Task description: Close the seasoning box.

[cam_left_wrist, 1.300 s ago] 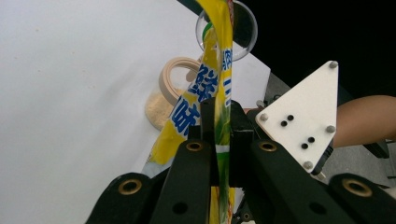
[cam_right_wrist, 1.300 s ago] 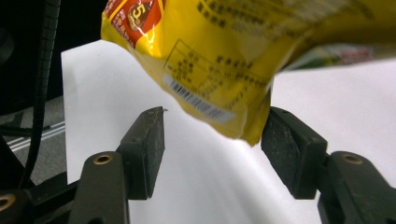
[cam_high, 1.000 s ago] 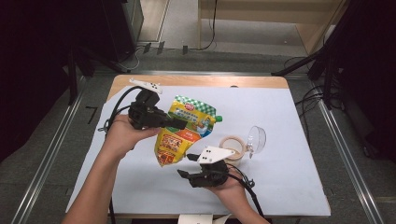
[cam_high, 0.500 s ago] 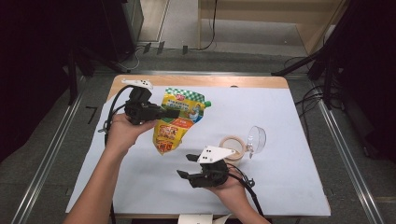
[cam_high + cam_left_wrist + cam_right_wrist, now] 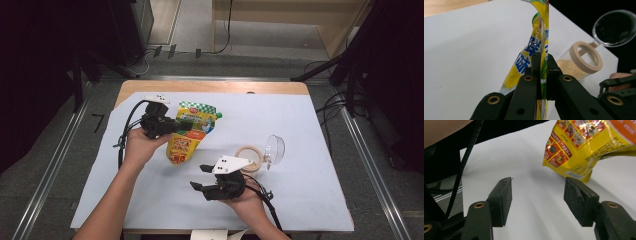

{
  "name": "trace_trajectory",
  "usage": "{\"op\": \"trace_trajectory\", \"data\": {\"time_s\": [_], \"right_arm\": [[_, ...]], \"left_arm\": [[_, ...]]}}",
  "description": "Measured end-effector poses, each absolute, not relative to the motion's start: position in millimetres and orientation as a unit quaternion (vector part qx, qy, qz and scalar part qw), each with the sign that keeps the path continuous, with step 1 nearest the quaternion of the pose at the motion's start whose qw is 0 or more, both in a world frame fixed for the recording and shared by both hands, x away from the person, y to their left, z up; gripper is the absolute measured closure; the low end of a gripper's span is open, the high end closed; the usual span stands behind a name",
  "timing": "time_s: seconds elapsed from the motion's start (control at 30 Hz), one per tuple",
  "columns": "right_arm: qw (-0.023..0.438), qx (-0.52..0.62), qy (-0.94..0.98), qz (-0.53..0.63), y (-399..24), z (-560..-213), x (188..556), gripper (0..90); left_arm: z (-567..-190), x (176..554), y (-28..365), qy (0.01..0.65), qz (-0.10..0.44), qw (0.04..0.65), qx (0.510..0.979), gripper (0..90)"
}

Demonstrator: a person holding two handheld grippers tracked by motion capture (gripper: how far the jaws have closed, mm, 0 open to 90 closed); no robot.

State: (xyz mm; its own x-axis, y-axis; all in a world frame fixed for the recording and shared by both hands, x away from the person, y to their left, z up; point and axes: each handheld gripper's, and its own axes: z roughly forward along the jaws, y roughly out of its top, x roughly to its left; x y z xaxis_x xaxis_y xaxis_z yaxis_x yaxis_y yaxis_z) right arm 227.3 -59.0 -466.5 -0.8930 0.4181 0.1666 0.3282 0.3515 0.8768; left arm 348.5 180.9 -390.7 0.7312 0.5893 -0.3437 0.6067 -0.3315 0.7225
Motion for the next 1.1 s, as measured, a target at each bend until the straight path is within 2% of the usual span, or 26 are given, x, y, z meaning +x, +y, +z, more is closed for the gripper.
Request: {"op": "trace_trajectory", "data": {"time_s": [0.67, 0.9, 1.1], "right_arm": [[0.047, 0.243, 0.821, 0.514, -62.8, -461.5, 228.7, 42.2], [0.044, 0.248, 0.821, 0.513, -65.0, -458.5, 229.9, 42.7], [0.043, 0.248, 0.827, 0.504, -64.8, -457.6, 230.4, 44.0]], "left_arm": [[-396.8, 333.2, 209.4, 0.362, -0.023, 0.462, 0.810, 87.1], [-392.7, 322.8, 219.7, 0.357, -0.032, 0.477, 0.802, 77.8], [-385.5, 315.3, 227.4, 0.351, -0.025, 0.480, 0.804, 64.5]]}}
